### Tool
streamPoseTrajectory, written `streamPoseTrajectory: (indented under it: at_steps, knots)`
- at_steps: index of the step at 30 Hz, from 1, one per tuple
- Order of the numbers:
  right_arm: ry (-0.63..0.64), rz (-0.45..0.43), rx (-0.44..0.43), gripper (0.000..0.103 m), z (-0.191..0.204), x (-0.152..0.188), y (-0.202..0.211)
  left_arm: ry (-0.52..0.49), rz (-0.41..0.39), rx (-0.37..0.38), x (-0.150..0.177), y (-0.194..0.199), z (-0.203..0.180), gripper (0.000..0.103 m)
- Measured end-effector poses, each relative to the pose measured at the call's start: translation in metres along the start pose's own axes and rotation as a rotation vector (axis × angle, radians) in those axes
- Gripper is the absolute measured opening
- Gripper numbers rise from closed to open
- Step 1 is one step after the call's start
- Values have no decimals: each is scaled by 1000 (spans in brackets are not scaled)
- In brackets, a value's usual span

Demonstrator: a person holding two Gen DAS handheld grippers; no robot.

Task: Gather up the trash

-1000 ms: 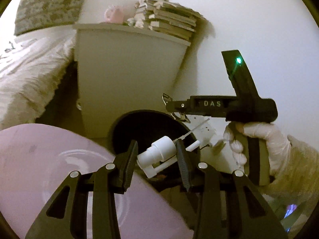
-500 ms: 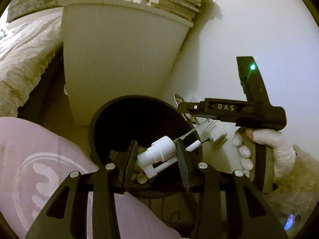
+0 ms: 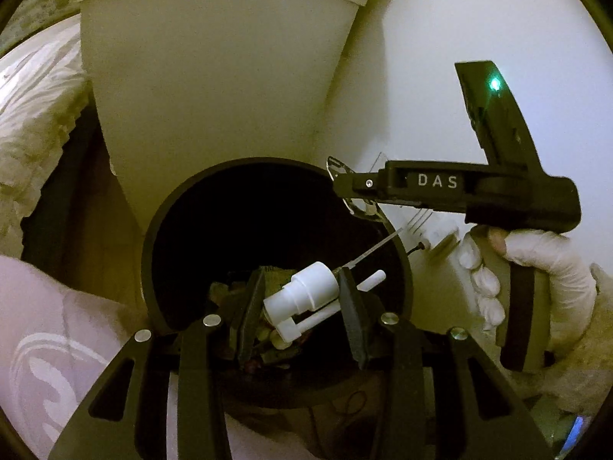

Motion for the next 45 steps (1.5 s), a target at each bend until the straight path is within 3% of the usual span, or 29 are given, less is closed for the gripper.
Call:
streamPoseTrajectory:
  at_steps: [17, 19, 21, 24, 30, 35, 38, 41, 45]
  knots:
    - [-36, 26, -8, 63, -8, -2, -9, -37, 13, -44, -6, -7, -8, 41]
    - [-39, 26, -7, 63, -9, -2, -7, -41, 10, -50, -6, -6, -9, 50]
    - [-41, 24, -5, 67, -9, -1, -5, -51, -5, -68, -6, -3, -10, 70]
    - [-45, 12, -13, 71, -6, 0, 3, -67, -32, -87, -6, 6, -15, 80]
    - [-27, -4, -55, 71, 15, 4, 24, -80, -108, -111, -6, 38, -26, 95]
    - [34, -1, -113, 71, 54, 15, 43, -36, -182, -142, 5, 77, -19, 97]
    - [54, 12, -168, 79, 83, 25, 51, 30, -239, -239, 22, 114, -2, 98]
    - [87, 8, -234, 79, 118, 34, 63, 102, -279, -321, 42, 148, 23, 97]
    - [151, -20, -302, 81, 171, 49, 79, 270, -301, -503, 85, 209, 68, 97]
Point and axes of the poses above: each gripper's, at about its wrist camera, not at the fingertips, and y roughly against the way its jaws point, z to its left, x to its underside, the point moved 6 cm from there along -y, roughly the way its jaws point, and after that the axes turned 4 degrees about -y, right-handed, at the moved point
